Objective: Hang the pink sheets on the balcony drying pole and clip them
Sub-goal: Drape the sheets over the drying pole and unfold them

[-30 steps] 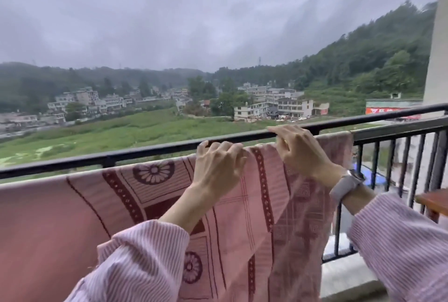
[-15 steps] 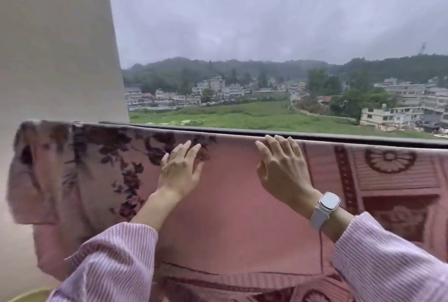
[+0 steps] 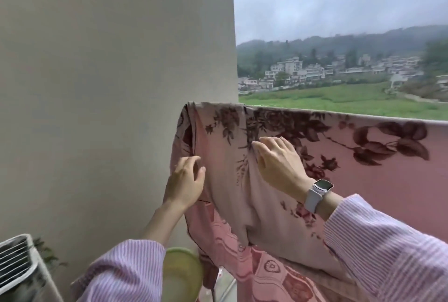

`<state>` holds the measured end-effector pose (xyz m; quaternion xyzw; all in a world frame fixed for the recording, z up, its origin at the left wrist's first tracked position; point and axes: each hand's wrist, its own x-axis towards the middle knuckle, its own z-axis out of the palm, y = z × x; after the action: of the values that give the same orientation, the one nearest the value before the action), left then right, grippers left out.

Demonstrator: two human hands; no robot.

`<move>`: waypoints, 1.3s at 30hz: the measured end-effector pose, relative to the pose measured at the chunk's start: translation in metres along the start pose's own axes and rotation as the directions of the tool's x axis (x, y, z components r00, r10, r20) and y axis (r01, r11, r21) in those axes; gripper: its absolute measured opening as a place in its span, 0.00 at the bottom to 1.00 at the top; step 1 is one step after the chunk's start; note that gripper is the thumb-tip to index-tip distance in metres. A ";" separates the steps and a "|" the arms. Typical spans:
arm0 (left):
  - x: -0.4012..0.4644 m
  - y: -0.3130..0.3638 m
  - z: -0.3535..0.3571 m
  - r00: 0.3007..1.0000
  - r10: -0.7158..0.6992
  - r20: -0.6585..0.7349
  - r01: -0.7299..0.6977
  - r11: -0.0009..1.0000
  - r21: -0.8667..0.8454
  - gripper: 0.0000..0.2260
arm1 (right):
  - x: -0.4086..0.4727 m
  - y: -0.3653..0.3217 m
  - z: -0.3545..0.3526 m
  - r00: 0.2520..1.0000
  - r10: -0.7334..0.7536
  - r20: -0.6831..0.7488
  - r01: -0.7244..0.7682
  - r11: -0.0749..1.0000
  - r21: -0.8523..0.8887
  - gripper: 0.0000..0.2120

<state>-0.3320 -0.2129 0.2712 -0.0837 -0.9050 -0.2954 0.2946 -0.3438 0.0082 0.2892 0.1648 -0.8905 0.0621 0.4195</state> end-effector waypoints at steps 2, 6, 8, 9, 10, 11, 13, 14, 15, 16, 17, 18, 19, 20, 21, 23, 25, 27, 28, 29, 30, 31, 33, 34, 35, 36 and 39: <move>0.019 -0.027 0.003 0.999 -0.032 -0.018 0.031 0.999 -0.042 0.14 | 0.026 -0.008 0.027 1.000 -0.015 -0.001 0.015 1.000 -0.010 0.15; 0.071 -0.073 0.020 0.999 -0.046 -0.004 0.046 0.996 -0.081 0.14 | 0.079 -0.013 0.081 0.999 -0.034 -0.035 0.033 0.998 -0.047 0.15; 0.107 -0.093 0.032 1.000 -0.028 -0.015 0.026 0.995 -0.094 0.14 | 0.110 -0.013 0.106 0.997 -0.045 -0.062 0.040 0.996 -0.075 0.14; 0.127 -0.102 0.037 1.000 -0.020 -0.021 0.018 0.995 -0.101 0.14 | 0.126 -0.012 0.119 0.995 -0.051 -0.084 0.043 0.995 -0.092 0.14; 0.148 -0.109 0.042 1.000 -0.020 -0.024 0.017 0.993 -0.114 0.14 | 0.143 -0.012 0.130 0.995 -0.048 -0.086 0.038 0.993 -0.109 0.13; 0.169 -0.117 0.047 0.999 -0.022 -0.025 0.019 0.992 -0.129 0.14 | 0.160 -0.012 0.140 0.996 -0.043 -0.078 0.033 0.991 -0.126 0.13; 0.208 -0.133 0.057 0.999 -0.035 -0.020 0.031 0.988 -0.149 0.14 | 0.192 -0.014 0.161 0.998 -0.024 -0.059 0.014 0.988 -0.152 0.15; 0.224 -0.141 0.062 0.999 -0.045 -0.024 0.040 0.986 -0.159 0.14 | 0.206 -0.015 0.171 0.999 -0.012 -0.041 0.005 0.986 -0.165 0.16; 0.238 -0.149 0.067 0.998 -0.047 -0.033 0.041 0.985 -0.170 0.14 | 0.219 -0.018 0.179 1.000 -0.001 -0.024 -0.004 0.984 -0.181 0.17; 0.251 -0.156 0.072 0.998 -0.041 -0.041 0.033 0.984 -0.177 0.14 | 0.232 -0.022 0.186 1.000 0.014 -0.005 -0.014 0.980 -0.198 0.18; 0.263 -0.163 0.077 0.999 -0.033 -0.042 0.025 0.982 -0.185 0.15 | 0.243 -0.027 0.194 0.999 0.030 0.019 -0.025 0.975 -0.223 0.18; 0.274 -0.169 0.081 0.999 -0.031 -0.043 0.022 0.980 -0.196 0.16 | 0.254 -0.031 0.202 0.998 0.044 0.041 -0.032 0.966 -0.257 0.17; 0.285 -0.173 0.085 0.999 -0.028 -0.046 0.017 0.978 -0.209 0.17 | 0.264 -0.035 0.210 0.997 0.059 0.057 -0.040 0.956 -0.292 0.16; 0.296 -0.177 0.089 0.998 -0.015 -0.053 0.003 0.975 -0.223 0.18 | 0.273 -0.038 0.218 0.996 0.068 0.062 -0.046 0.951 -0.307 0.15; 0.308 -0.180 0.092 0.998 0.003 -0.063 -0.017 0.973 -0.232 0.20 | 0.280 -0.042 0.225 0.996 0.064 0.063 -0.041 0.949 -0.314 0.12; 0.330 -0.187 0.098 0.998 0.030 -0.058 -0.043 0.969 -0.242 0.22 | 0.288 -0.045 0.234 0.999 0.046 0.027 -0.036 0.953 -0.302 0.07; 0.350 -0.196 0.105 0.998 0.061 -0.022 -0.064 0.955 -0.289 0.19 | 0.293 -0.040 0.240 0.999 0.029 -0.033 -0.038 0.954 -0.297 0.10; 0.362 -0.201 0.109 0.990 0.120 -0.071 -0.137 0.929 -0.345 0.10 | 0.296 -0.034 0.238 0.995 0.076 -0.062 -0.091 0.957 -0.274 0.09; 0.368 -0.202 0.108 0.980 0.144 -0.136 -0.184 0.917 -0.354 0.06 | 0.297 -0.031 0.234 0.988 0.127 -0.093 -0.146 0.960 -0.240 0.06; 0.374 -0.203 0.105 0.967 0.151 -0.207 -0.218 0.908 -0.357 0.05 | 0.299 -0.028 0.230 0.974 0.192 -0.122 -0.215 0.953 -0.213 0.03; 0.382 -0.201 0.100 0.952 0.141 -0.271 -0.237 0.901 -0.364 0.04 | 0.301 -0.024 0.223 0.952 0.264 -0.154 -0.291 0.937 -0.194 0.03; 0.391 -0.197 0.094 0.938 0.124 -0.324 -0.249 0.892 -0.378 0.05 | 0.303 -0.018 0.215 0.928 0.323 -0.184 -0.354 0.918 -0.178 0.03; 0.406 -0.182 0.082 0.920 0.122 -0.373 -0.280 0.870 -0.406 0.05 | 0.304 -0.004 0.191 0.879 0.416 -0.233 -0.454 0.879 -0.144 0.04; 0.412 -0.172 0.077 0.915 0.159 -0.371 -0.316 0.854 -0.414 0.05 | 0.302 0.003 0.177 0.857 0.440 -0.266 -0.485 0.864 -0.132 0.06; 0.414 -0.162 0.076 0.908 0.217 -0.359 -0.364 0.832 -0.419 0.05 | 0.297 0.011 0.164 0.841 0.455 -0.293 -0.506 0.852 -0.131 0.07; 0.413 -0.151 0.078 0.897 0.283 -0.339 -0.414 0.806 -0.423 0.06 | 0.290 0.017 0.152 0.836 0.459 -0.302 -0.517 0.843 -0.151 0.08; 0.396 -0.126 0.090 0.880 0.409 -0.242 -0.474 0.794 -0.381 0.13 | 0.262 0.027 0.127 0.851 0.435 -0.295 -0.505 0.831 -0.232 0.05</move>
<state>-0.7387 -0.2713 0.3823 -0.3338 -0.7482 -0.4151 0.3956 -0.6008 -0.0616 0.4097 -0.1348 -0.8475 0.0464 0.5112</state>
